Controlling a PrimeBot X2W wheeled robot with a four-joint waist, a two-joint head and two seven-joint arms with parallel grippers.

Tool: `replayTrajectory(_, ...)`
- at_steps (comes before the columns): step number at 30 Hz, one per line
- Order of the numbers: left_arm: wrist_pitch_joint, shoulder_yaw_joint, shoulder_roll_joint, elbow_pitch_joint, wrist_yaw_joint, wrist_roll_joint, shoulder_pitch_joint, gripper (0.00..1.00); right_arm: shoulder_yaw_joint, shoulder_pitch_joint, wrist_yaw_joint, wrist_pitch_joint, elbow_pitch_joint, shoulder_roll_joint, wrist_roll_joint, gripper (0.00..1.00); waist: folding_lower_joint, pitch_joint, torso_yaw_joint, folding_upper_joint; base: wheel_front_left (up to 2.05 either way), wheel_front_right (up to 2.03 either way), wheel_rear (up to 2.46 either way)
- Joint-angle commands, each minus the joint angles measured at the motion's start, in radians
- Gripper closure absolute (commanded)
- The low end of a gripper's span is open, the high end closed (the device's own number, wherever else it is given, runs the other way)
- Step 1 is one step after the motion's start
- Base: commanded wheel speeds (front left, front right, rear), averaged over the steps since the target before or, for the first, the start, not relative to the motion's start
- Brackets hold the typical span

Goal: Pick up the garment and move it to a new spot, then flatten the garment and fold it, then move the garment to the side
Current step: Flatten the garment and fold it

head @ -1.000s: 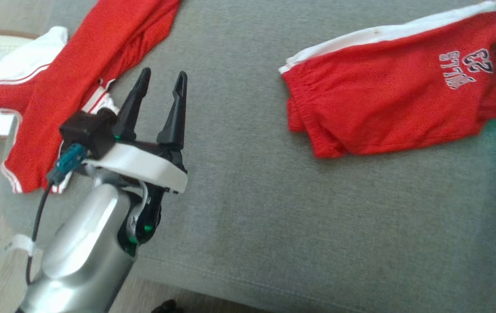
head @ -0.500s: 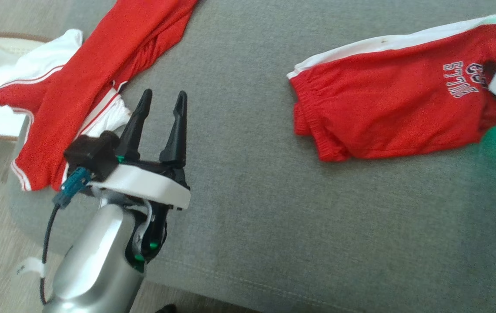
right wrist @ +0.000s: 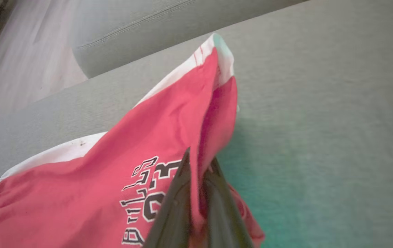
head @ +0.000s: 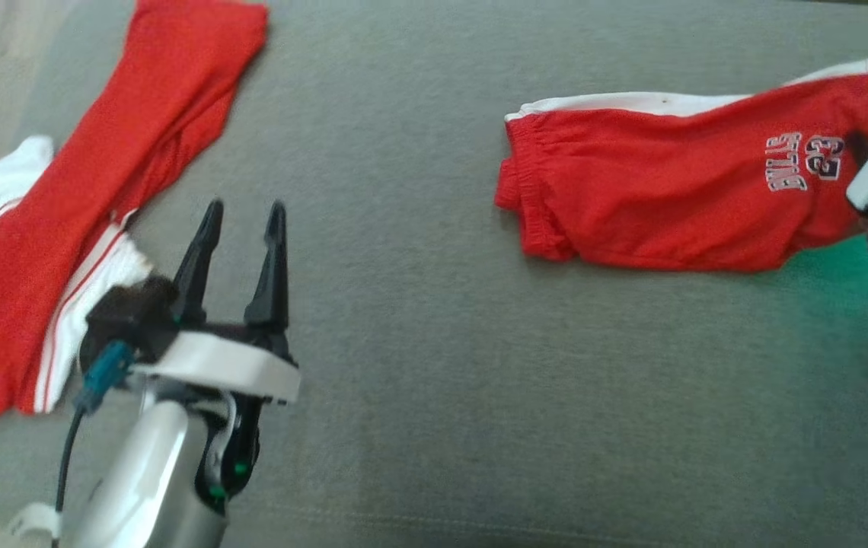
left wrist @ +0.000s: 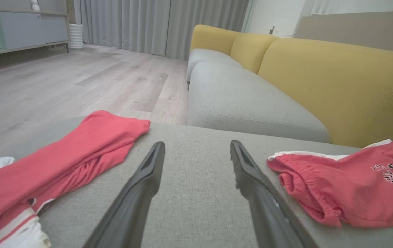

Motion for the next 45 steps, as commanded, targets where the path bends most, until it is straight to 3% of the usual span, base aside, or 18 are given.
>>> replayTrajectory(1,-0.005,0.048,0.012,-0.030,-0.003,0.009,-0.006,0.00,0.005,0.011,-0.001,-0.022,-0.033,-0.011,0.012,1.00,0.0001,-0.037,-0.051,-0.0001,0.00,0.00,0.00)
replayTrajectory(12,-0.005,0.077,-0.027,-0.008,-0.032,0.032,0.021,0.00,0.046,0.051,-0.001,-0.098,-0.154,-0.014,0.049,1.00,0.0001,-0.063,-0.081,-0.0001,0.00,0.00,0.00)
replayTrajectory(20,-0.005,0.078,-0.045,0.033,-0.054,0.040,0.020,0.00,0.166,0.037,-0.001,-0.022,-0.258,0.079,0.052,1.00,0.0001,-0.081,-0.036,-0.0001,0.00,0.00,0.00)
replayTrajectory(29,-0.005,0.079,-0.067,0.064,-0.067,0.043,0.011,0.00,0.247,0.028,-0.001,0.019,-0.196,0.167,0.020,1.00,0.0001,-0.078,0.026,-0.0001,0.00,0.00,0.00)
replayTrajectory(38,-0.005,0.088,-0.081,0.083,-0.074,0.049,0.007,0.00,0.260,0.015,-0.001,-0.024,-0.137,0.213,0.024,1.00,0.0001,-0.080,0.042,-0.0001,0.00,0.00,0.00)
replayTrajectory(40,-0.005,0.092,-0.083,0.087,-0.076,0.051,0.006,0.00,0.255,0.016,-0.001,-0.048,-0.137,0.229,0.041,0.11,0.0001,-0.081,0.037,-0.0001,0.00,0.00,0.00)
replayTrajectory(41,-0.005,0.095,-0.083,0.087,-0.076,0.052,0.006,0.00,0.257,0.018,-0.001,-0.054,-0.139,0.238,0.049,0.00,0.0001,-0.081,0.033,-0.0001,0.00,0.00,0.00)
replayTrajectory(45,-0.005,0.101,-0.082,0.096,-0.078,0.055,0.005,0.00,0.256,0.024,-0.001,-0.079,-0.147,0.259,0.088,0.00,0.0001,-0.083,0.014,-0.0001,0.00,0.00,0.00)
